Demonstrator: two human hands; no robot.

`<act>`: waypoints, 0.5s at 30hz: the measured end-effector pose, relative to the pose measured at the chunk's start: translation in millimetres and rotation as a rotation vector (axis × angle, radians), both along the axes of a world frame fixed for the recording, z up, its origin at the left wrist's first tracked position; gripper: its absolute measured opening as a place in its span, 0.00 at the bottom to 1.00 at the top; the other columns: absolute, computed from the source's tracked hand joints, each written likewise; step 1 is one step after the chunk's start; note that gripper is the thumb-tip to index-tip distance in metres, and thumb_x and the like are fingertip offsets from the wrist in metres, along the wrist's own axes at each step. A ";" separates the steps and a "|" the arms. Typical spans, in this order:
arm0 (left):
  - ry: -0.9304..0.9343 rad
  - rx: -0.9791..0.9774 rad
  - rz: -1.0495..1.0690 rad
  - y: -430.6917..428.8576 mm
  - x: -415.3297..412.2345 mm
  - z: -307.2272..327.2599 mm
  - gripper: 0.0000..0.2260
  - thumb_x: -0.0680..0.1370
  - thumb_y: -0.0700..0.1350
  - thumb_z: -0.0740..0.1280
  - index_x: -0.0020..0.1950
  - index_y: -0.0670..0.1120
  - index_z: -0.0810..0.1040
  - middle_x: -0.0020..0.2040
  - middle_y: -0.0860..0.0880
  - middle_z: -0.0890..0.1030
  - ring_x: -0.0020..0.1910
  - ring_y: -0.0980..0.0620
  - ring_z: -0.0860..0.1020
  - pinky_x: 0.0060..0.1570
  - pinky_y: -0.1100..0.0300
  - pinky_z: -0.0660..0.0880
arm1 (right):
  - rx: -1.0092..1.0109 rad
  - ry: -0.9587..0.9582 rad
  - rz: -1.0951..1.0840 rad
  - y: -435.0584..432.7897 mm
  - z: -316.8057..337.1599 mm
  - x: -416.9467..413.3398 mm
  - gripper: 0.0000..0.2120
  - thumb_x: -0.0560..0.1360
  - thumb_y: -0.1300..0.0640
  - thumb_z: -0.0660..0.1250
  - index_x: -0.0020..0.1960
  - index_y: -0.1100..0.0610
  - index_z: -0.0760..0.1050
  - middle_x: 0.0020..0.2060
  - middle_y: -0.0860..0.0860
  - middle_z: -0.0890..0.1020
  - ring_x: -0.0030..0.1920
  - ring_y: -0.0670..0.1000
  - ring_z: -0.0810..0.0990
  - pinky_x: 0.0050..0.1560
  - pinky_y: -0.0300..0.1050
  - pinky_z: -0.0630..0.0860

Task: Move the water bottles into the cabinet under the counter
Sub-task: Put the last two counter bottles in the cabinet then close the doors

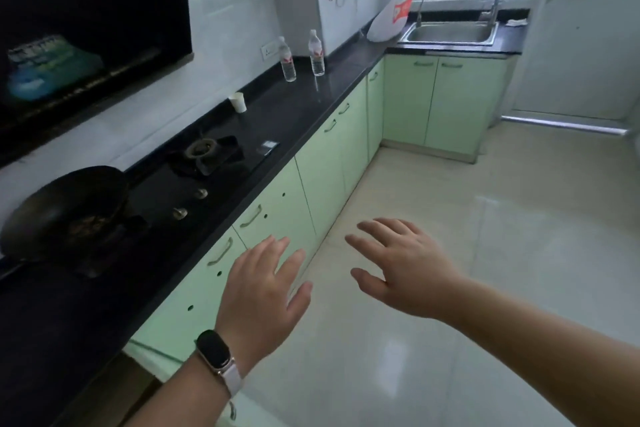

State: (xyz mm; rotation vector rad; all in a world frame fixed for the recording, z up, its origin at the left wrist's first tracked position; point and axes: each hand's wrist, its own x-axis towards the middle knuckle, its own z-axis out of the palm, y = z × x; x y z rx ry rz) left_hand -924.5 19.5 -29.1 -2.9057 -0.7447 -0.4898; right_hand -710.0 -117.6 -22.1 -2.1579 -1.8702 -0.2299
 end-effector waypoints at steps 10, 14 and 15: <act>-0.071 0.018 -0.125 68.4 100.2 2.3 0.22 0.76 0.57 0.62 0.60 0.44 0.81 0.61 0.42 0.80 0.62 0.41 0.76 0.61 0.43 0.72 | 0.018 -0.011 -0.135 31.4 3.5 72.3 0.24 0.76 0.39 0.57 0.65 0.51 0.76 0.59 0.52 0.80 0.60 0.57 0.77 0.60 0.52 0.74; -0.096 0.005 -0.167 118.9 147.1 -3.2 0.23 0.76 0.57 0.62 0.61 0.44 0.81 0.62 0.42 0.79 0.63 0.39 0.76 0.60 0.40 0.73 | -0.005 -0.041 -0.194 67.8 3.8 113.5 0.25 0.77 0.38 0.56 0.65 0.51 0.76 0.60 0.53 0.80 0.61 0.58 0.77 0.61 0.53 0.73; -0.096 0.003 -0.182 132.0 158.7 -5.7 0.22 0.76 0.57 0.62 0.61 0.44 0.81 0.62 0.42 0.79 0.63 0.39 0.76 0.60 0.40 0.73 | -0.012 -0.044 -0.208 80.1 3.5 123.8 0.25 0.77 0.38 0.56 0.65 0.51 0.76 0.60 0.53 0.80 0.61 0.58 0.77 0.61 0.53 0.73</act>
